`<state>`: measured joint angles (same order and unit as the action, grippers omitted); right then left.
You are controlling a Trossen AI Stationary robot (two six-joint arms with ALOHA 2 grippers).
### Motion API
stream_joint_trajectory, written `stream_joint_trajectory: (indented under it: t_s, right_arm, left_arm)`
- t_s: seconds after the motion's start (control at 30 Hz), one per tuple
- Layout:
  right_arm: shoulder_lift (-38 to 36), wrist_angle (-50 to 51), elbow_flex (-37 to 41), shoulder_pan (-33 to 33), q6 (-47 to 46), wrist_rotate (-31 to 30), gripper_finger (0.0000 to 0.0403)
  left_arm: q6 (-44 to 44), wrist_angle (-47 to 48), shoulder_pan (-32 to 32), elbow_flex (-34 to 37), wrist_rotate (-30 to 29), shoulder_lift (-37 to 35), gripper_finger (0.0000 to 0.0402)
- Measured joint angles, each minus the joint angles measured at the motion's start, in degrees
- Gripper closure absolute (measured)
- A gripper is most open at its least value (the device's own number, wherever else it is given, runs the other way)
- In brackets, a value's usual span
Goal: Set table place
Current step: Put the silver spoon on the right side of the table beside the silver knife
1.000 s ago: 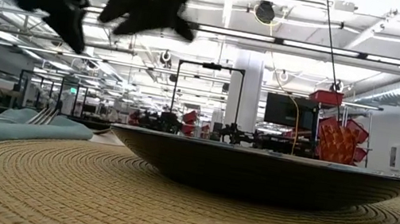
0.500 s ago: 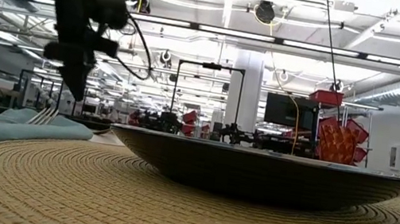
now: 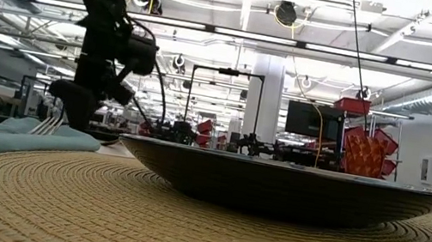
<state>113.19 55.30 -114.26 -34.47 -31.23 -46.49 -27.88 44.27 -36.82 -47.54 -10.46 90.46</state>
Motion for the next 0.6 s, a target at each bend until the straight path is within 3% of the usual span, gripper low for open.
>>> stream_joint_trajectory:
  t_s: [0.23, 0.4, 0.6]
  right_arm:
    - [0.0, 4.2, 0.0, -1.4, -3.9, -2.7, 0.0289]
    - [0.0, 4.6, 0.0, -2.0, -4.6, -3.5, 0.0289]
    - [0.0, 5.0, 0.0, -2.8, -6.2, -4.8, 0.0289]
  left_arm:
    - [-2.8, 0.6, -0.8, -2.0, 3.7, 4.3, 0.033]
    - [-5.3, 1.5, -0.8, -4.5, 4.2, 7.0, 0.039]
    - [-8.2, 1.7, 0.0, -8.0, 6.8, 9.4, 0.0399]
